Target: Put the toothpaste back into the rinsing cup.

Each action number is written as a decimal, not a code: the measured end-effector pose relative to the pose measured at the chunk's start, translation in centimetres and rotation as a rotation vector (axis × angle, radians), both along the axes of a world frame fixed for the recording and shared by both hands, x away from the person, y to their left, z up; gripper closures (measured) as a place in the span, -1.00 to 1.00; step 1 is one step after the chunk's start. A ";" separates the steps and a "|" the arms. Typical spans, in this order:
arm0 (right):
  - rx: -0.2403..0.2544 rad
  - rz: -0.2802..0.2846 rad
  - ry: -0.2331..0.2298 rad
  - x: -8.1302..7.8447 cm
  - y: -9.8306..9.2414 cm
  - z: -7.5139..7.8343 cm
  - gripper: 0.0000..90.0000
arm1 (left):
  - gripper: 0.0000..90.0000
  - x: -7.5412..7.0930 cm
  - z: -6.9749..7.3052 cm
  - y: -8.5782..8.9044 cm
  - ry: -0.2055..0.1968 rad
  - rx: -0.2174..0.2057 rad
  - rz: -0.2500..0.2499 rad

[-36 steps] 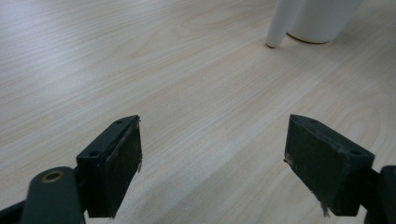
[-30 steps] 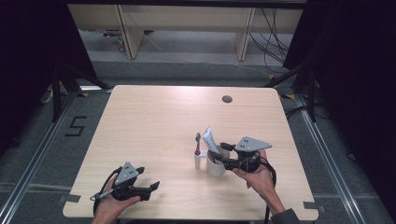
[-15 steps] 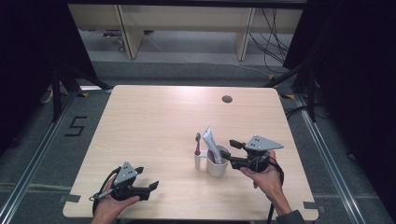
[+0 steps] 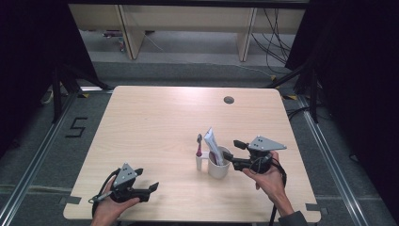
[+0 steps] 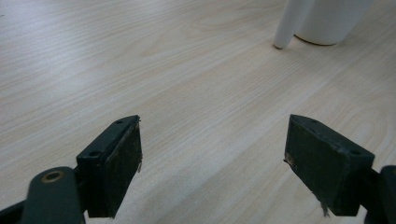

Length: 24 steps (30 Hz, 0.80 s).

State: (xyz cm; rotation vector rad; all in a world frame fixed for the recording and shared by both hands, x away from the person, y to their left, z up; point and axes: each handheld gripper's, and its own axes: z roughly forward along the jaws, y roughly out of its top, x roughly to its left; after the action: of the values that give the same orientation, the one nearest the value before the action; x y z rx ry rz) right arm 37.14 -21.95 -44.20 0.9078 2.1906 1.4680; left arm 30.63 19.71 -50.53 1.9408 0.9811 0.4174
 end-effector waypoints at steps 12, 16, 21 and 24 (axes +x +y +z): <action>0.034 -0.048 0.056 -0.5 -1.0 -0.5 -0.36 | -0.59 0.3 0.0 -0.2 0.002 0.003 -0.012; 0.017 -0.043 0.028 -0.3 -1.4 -0.5 -0.40 | -0.59 0.3 0.0 -0.3 0.002 0.001 -0.008; 0.035 -0.061 0.053 -0.4 -1.8 -0.7 -0.42 | -0.59 0.4 -0.1 -0.3 0.005 -0.003 -0.007; 0.027 -0.077 0.033 -0.4 -2.1 -0.9 -0.43 | -0.59 0.3 -0.2 -0.3 0.004 -0.010 -0.009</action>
State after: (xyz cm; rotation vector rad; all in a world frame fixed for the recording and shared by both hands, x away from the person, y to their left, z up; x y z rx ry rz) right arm 36.79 -24.06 -45.10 1.0212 2.1381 1.4603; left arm 30.89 19.40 -50.72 1.9375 0.9753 0.4030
